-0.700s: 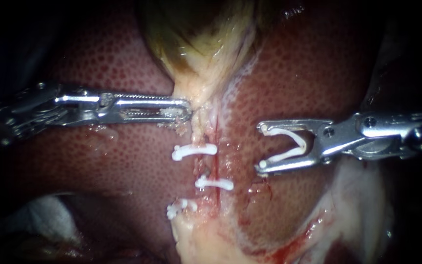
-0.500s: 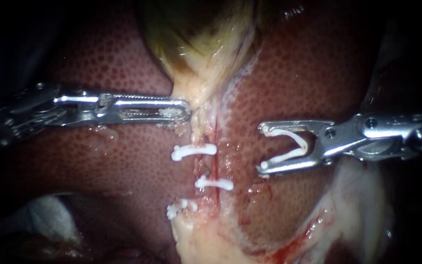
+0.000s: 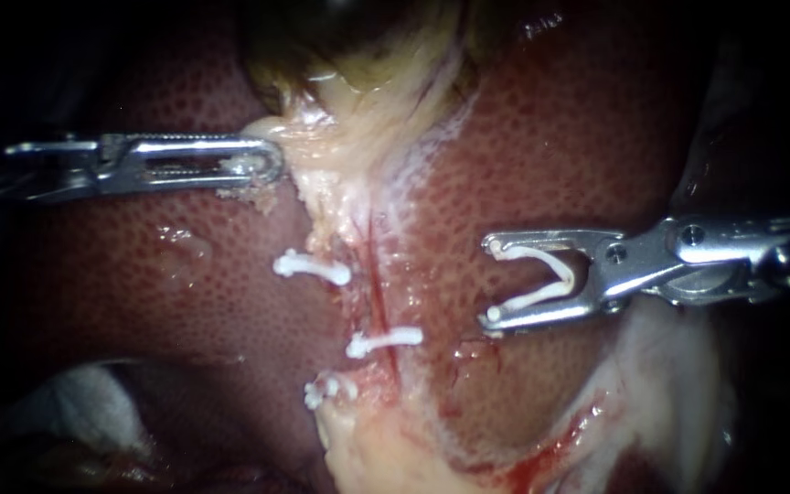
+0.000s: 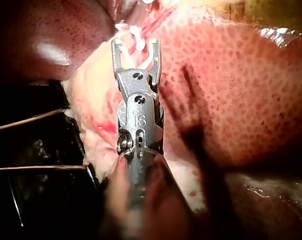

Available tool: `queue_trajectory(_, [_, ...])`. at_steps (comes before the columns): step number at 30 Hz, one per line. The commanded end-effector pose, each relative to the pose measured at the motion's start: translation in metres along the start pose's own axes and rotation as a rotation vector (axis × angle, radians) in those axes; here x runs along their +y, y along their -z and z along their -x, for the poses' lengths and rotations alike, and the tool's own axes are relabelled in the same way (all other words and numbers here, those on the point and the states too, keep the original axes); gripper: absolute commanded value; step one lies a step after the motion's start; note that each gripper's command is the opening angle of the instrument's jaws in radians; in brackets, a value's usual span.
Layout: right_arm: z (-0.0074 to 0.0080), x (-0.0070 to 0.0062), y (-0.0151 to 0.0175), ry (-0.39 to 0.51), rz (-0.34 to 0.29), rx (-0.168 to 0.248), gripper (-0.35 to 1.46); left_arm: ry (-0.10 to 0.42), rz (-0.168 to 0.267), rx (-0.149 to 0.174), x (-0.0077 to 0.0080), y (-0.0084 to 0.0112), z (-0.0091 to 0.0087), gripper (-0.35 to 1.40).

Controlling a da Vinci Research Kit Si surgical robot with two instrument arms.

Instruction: Clipping second clip right tube

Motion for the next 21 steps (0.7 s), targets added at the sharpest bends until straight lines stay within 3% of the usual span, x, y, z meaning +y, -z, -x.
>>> queue_trajectory(1, [0.0, 0.0, -0.0001, 0.0, -0.002, 0.0, 0.49, -0.008, 0.005, 0.007, 0.0004, 0.0, -0.0002, -0.35])
queue_trajectory(5, [0.0002, -0.0001, -0.0006, 0.002, -0.006, 0.0, 0.49, -0.014, 0.002, 0.012, 0.0014, 0.0, 0.0002, -0.35])
queue_trajectory(10, [0.0012, 0.0, -0.0022, -0.027, -0.016, 0.004, 0.49, -0.015, 0.001, 0.013, 0.0015, 0.0, 0.0002, -0.35])
queue_trajectory(21, [0.0064, 0.0008, -0.0099, -0.113, -0.036, -0.039, 0.49, -0.02, 0.0, 0.013, 0.0024, 0.0001, 0.0004, -0.35])
